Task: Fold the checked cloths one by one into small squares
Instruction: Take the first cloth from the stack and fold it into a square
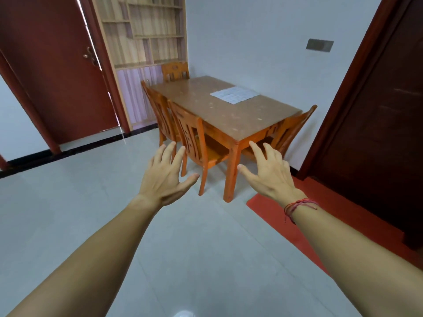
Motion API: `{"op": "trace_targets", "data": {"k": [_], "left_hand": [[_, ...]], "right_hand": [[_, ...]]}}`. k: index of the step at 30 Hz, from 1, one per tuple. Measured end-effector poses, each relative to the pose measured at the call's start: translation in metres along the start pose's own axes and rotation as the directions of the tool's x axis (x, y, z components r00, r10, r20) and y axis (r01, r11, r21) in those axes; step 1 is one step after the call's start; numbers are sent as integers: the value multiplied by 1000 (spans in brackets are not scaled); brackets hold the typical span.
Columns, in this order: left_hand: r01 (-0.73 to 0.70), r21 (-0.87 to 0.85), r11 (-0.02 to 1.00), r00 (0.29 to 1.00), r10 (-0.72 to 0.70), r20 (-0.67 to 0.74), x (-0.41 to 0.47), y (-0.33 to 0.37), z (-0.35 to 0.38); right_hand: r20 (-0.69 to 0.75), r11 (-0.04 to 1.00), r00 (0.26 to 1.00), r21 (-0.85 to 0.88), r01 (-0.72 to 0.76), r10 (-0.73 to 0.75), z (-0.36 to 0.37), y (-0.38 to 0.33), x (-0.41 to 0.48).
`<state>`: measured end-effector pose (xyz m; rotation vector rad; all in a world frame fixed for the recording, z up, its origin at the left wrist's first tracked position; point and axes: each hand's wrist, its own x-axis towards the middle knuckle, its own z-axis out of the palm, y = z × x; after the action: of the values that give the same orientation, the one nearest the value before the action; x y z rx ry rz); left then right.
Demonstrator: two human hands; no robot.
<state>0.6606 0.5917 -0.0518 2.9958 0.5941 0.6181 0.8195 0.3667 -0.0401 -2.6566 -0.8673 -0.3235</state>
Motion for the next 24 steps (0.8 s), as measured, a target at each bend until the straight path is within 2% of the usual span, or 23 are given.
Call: {"op": "trace_targets", "data": {"k": [14, 24], "left_hand": [[-27, -31, 999, 999, 28, 19, 222, -49, 109], [-23, -10, 1000, 1000, 24, 21, 387, -70, 173]], "right_hand": [[27, 999, 999, -51, -15, 17, 91, 26, 224], [111, 999, 993, -23, -32, 34, 143, 52, 391]]}}
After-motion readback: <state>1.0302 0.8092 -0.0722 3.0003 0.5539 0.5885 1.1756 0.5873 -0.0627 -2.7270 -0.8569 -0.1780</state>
